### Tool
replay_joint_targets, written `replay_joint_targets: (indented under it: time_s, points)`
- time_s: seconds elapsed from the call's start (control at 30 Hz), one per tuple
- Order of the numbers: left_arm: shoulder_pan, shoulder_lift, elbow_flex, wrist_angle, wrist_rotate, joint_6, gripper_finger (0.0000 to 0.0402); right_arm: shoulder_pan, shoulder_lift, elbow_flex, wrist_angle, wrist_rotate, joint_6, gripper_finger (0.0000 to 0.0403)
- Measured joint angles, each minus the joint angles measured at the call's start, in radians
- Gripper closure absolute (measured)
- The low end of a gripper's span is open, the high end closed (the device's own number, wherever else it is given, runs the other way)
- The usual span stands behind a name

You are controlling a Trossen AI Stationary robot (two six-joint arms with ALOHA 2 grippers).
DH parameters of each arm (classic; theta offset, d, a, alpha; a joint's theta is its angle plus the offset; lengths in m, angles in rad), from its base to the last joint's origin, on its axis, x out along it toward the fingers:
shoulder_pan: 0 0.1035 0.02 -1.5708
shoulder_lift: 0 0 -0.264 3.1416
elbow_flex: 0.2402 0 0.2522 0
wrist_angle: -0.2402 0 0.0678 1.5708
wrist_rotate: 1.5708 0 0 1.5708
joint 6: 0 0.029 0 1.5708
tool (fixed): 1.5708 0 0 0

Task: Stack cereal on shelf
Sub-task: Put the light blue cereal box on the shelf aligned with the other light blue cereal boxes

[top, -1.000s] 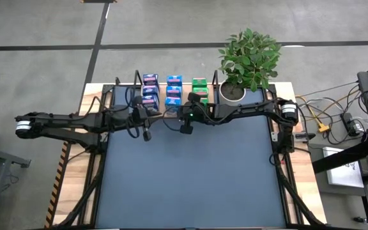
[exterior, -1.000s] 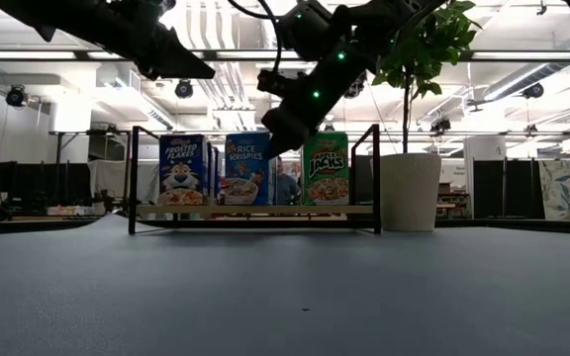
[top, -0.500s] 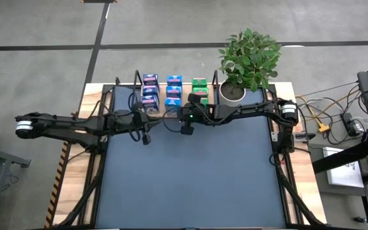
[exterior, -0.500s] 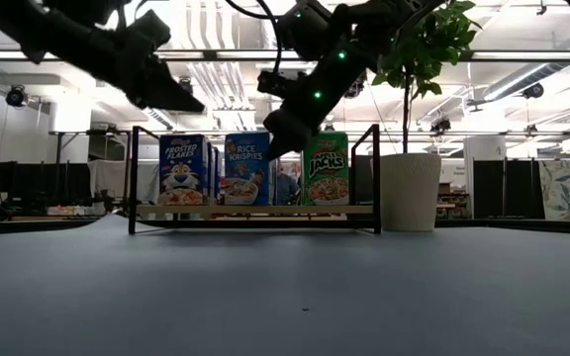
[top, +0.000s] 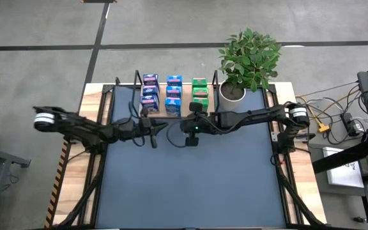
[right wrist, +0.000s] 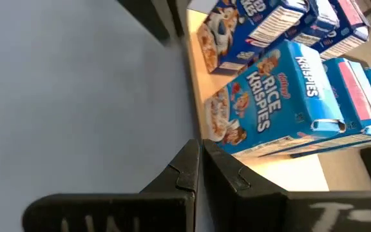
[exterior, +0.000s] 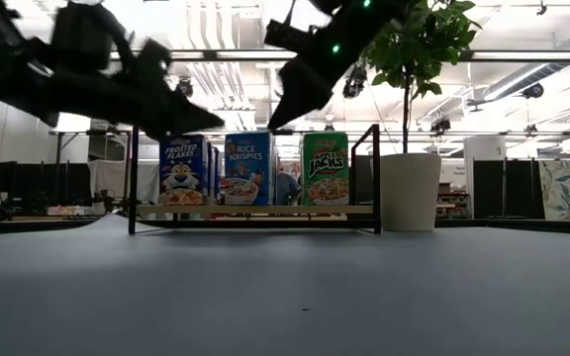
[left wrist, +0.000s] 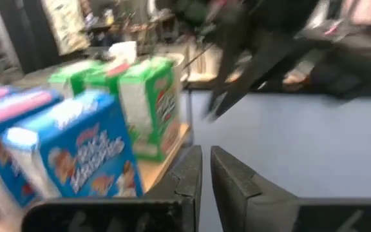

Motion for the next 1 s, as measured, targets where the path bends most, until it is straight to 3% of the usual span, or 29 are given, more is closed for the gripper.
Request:
replay_joint_targets:
  time_s: [0.17,0.3,0.47,0.8,1.0]
  points:
    - [-0.011,0.177,0.056,0.039,-0.103,-0.002,0.04,0.038,-0.045,-0.001,-0.046,0.005,0.023,0.0392]
    - [-0.052,0.284,0.121,0.044,-0.302,0.005,0.0401,0.057,-0.066,-0.014,-0.053,0.065,0.027,0.0392]
    - [-0.093,0.396,0.197,0.044,-0.465,0.049,0.0401,0.06,-0.076,-0.032,-0.052,0.087,0.032,0.0392]
    - [-0.09,0.568,0.311,0.057,-0.513,0.058,0.0402,0.06,-0.076,-0.046,-0.05,0.105,0.033,0.0392]
    - [-0.082,0.635,0.343,0.113,-0.596,0.061,0.0402,0.06,-0.076,-0.047,-0.05,0.108,0.032,0.0392]
